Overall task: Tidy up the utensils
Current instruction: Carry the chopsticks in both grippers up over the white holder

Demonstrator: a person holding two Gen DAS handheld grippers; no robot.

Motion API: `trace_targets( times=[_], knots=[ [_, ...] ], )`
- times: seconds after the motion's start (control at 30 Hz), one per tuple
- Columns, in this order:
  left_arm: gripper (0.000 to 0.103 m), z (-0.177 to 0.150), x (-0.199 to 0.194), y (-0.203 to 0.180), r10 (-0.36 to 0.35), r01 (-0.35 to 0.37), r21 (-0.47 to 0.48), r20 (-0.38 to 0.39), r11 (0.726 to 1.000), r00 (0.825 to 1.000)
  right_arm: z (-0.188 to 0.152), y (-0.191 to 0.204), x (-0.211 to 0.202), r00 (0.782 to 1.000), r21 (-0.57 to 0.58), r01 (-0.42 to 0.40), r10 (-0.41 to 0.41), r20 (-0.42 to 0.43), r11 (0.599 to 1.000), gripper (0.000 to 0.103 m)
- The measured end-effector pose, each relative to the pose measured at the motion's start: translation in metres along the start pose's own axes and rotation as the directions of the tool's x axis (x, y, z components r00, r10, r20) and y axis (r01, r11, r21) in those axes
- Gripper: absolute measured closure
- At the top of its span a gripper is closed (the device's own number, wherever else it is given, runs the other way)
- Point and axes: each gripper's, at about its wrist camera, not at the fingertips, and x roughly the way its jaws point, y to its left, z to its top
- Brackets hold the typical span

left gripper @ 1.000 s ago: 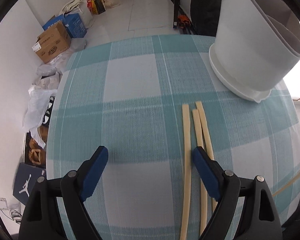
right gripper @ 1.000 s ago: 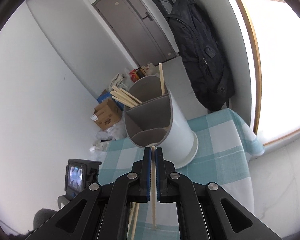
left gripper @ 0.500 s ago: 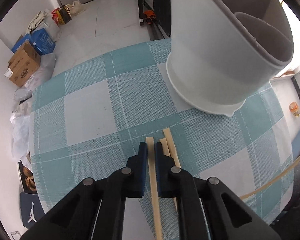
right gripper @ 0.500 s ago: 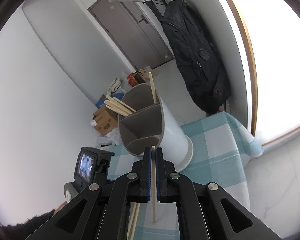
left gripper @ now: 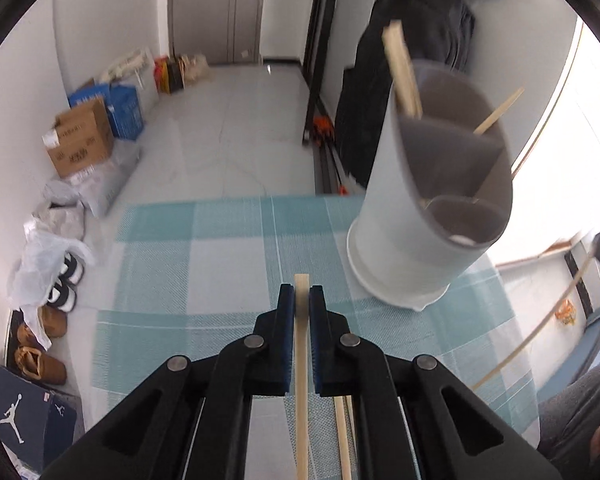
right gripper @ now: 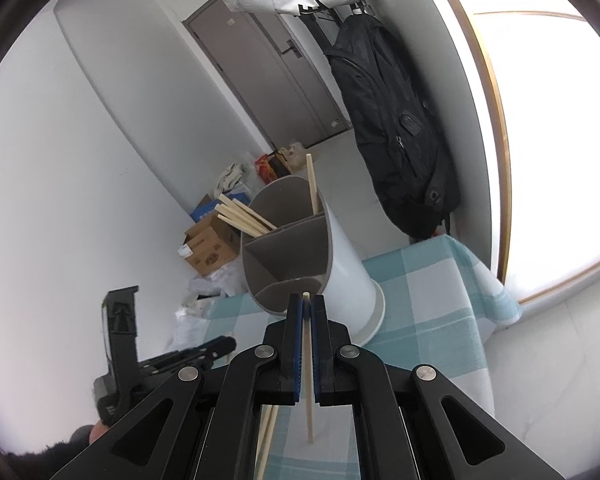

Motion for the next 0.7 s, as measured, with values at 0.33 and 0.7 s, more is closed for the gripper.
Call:
trace_targets(
  times=[0.33, 0.7],
  knots=[
    [0.100, 0.013, -0.035, 0.014, -0.045, 0.063, -0.092, 0.185, 0.994, 0.982, -0.011, 0.030, -0.016, 0.996, -0.123, -0.007, 0.017, 0.086, 0.992, 0.100],
    [0.100, 0.032, -0.076, 0.004, -0.078, 0.147, -0.145, 0.402, 0.978, 0.912, -0.008, 0.053, -0.031, 0.996, -0.153, -0.008, 0.023, 0.091, 0.988, 0.100]
  ],
)
